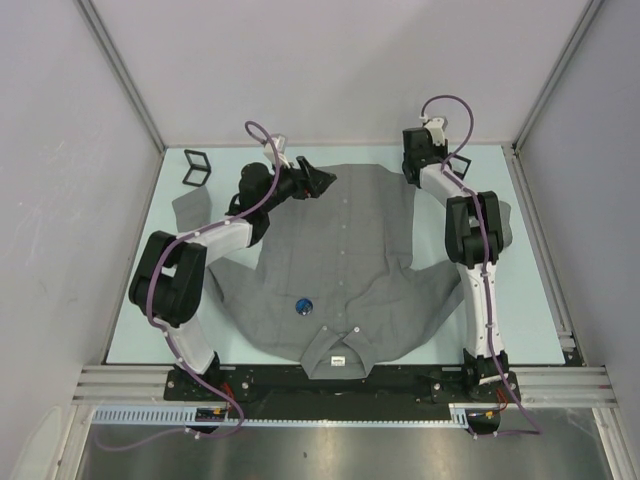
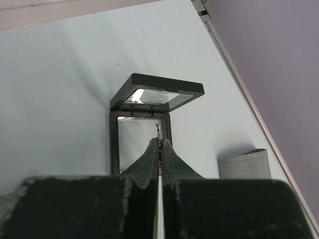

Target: Remove the brooch from the garment

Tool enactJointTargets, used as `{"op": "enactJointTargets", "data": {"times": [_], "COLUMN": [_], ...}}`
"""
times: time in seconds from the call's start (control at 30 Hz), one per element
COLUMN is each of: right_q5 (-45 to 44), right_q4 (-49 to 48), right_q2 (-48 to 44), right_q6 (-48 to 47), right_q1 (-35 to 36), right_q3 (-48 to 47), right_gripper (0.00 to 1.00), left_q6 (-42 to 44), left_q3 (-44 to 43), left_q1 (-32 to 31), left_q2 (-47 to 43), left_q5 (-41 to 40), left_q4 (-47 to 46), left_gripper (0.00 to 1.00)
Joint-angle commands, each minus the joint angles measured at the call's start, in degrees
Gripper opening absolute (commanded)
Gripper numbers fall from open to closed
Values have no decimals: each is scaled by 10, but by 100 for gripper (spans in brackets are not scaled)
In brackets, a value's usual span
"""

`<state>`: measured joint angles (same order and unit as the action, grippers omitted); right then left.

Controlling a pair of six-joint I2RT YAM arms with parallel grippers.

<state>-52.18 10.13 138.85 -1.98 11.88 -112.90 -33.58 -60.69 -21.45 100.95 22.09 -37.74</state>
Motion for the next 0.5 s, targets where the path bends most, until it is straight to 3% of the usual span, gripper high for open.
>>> {"op": "enactJointTargets", "data": {"times": [0.0,0.47], "right_q5": [-36,-52], "right_q4": [9,21], "right_q2": [20,56], "right_q6": [-19,-30], "right_q1": [3,-1], "right_q3": [-50,-83], "right_gripper": [0,0], "left_q6": [-10,-8], "left_q3": [4,15], "left_q1": [2,2], "left_q2": [2,-6], "left_q5": [20,21], "left_q4": [-44,-52], "left_gripper": [83,83]}}
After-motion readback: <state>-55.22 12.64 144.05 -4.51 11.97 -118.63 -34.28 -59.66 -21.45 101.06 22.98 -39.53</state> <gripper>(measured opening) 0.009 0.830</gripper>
